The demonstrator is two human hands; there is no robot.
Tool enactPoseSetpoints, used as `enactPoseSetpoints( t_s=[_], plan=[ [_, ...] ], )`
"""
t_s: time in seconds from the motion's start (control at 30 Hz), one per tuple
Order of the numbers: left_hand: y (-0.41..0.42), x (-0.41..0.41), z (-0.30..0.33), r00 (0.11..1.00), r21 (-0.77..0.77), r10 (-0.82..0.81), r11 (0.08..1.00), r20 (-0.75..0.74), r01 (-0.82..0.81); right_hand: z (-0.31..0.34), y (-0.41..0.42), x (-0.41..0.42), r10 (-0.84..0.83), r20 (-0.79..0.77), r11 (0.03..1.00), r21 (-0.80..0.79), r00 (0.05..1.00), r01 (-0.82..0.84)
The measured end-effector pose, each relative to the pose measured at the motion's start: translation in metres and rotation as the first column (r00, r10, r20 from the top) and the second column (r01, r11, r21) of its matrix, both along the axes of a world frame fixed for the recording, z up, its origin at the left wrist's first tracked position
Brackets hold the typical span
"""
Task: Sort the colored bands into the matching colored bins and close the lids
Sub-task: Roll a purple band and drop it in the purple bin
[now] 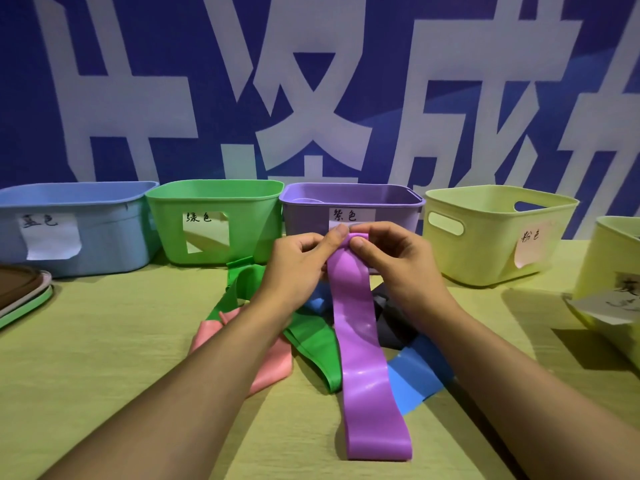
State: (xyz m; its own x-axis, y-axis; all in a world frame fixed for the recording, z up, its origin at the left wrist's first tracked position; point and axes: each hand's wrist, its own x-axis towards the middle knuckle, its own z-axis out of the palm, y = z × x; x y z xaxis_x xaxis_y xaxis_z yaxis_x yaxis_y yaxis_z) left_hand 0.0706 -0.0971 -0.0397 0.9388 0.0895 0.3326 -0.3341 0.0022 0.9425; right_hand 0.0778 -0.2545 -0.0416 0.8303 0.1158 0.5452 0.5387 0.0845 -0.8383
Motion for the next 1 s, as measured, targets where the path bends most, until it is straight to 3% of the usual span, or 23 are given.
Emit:
enactPoseSetpoints(
  t_s=[0.13,0.3,0.43,0.63,1.0],
  plan=[
    [0.0005,-0.0002,-0.0003,1.0,-0.018,-0.028,0.999,0.007,0.028,-0.0009,-0.0008,0.0005,-0.004,-0.015,1.0,0.005,1.0,0.004],
    [-0.0005,0.0007,-0.0003,0.999,-0.038,-0.048,0.998,0.013,0.048,0.0021,0.002,0.0007,-0.021,-0.178,0.997,0.069,0.984,0.034],
    [-0.0004,0.0042,-0.0025,0.998,-0.027,-0.061,0.998,0.009,0.061,0.004,0.0028,-0.0026,-0.089,-0.24,0.995,0.031,0.967,0.1],
    [-0.0014,0.0023,-0.0029,0.996,-0.027,-0.09,0.996,0.019,0.091,0.0033,0.0013,-0.0017,-0.13,-0.219,0.991,-0.043,0.967,0.124],
    [-0.0002,0.005,-0.0048,0.995,-0.037,-0.084,0.996,0.053,0.086,-0.0019,-0.0011,0.0022,-0.097,-0.241,0.995,-0.021,0.966,0.094]
  ],
)
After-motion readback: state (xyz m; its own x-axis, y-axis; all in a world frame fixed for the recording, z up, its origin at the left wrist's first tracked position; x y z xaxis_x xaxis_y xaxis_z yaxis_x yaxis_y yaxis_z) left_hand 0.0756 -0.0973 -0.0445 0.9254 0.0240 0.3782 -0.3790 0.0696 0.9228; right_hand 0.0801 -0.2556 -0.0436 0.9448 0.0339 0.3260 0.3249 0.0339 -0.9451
